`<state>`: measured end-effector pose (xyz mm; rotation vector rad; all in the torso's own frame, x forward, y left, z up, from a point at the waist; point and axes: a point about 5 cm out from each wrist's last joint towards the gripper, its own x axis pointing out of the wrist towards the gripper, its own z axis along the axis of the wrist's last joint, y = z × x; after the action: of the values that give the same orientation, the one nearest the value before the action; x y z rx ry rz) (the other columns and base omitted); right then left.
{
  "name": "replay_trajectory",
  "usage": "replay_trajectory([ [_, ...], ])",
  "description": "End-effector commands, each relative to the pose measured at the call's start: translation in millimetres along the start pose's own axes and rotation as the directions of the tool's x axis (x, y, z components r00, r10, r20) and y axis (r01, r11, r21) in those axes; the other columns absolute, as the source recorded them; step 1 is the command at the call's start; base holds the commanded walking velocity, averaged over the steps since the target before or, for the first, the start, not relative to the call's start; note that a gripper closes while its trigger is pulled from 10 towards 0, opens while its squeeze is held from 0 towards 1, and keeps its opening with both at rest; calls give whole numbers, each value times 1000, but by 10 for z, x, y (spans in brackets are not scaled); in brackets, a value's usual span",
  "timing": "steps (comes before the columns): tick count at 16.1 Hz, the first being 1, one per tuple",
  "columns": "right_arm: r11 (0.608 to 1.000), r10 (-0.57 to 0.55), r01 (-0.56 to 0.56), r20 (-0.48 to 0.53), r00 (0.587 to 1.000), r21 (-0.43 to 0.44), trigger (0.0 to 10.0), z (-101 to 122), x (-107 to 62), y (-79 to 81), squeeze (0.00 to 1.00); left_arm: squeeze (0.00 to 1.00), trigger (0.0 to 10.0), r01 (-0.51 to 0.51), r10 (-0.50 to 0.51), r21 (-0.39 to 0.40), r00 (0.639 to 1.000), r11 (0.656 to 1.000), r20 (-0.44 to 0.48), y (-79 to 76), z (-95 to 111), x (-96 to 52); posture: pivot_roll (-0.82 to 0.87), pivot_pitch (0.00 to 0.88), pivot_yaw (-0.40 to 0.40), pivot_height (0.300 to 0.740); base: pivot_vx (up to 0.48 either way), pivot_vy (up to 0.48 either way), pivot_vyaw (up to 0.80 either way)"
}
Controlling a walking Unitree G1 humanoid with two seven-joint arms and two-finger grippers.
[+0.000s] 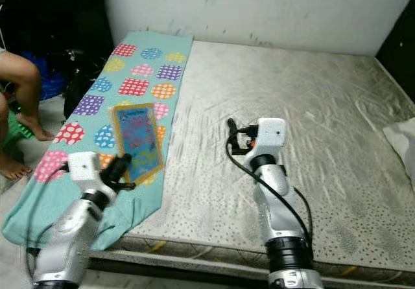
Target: Clean up the room
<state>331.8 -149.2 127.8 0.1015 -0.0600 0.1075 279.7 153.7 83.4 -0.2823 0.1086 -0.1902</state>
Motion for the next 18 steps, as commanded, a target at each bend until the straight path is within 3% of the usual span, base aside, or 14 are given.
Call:
replay_trajectory([
  [1, 1000, 10, -10, 17, 1000, -2, 10000, 38, 10, 18, 0, 0, 10000, 13, -13, 10, 999, 1000, 36, -8, 84, 22, -65, 18, -27, 740, 0, -311, 0],
  [18, 1000, 14, -13, 20, 1000, -27, 10000, 48, 33, 3, 0, 0, 10000, 14, -14, 11, 999, 1000, 31, -19, 81, 81, -77, 2, -27, 740, 0, -348, -24],
])
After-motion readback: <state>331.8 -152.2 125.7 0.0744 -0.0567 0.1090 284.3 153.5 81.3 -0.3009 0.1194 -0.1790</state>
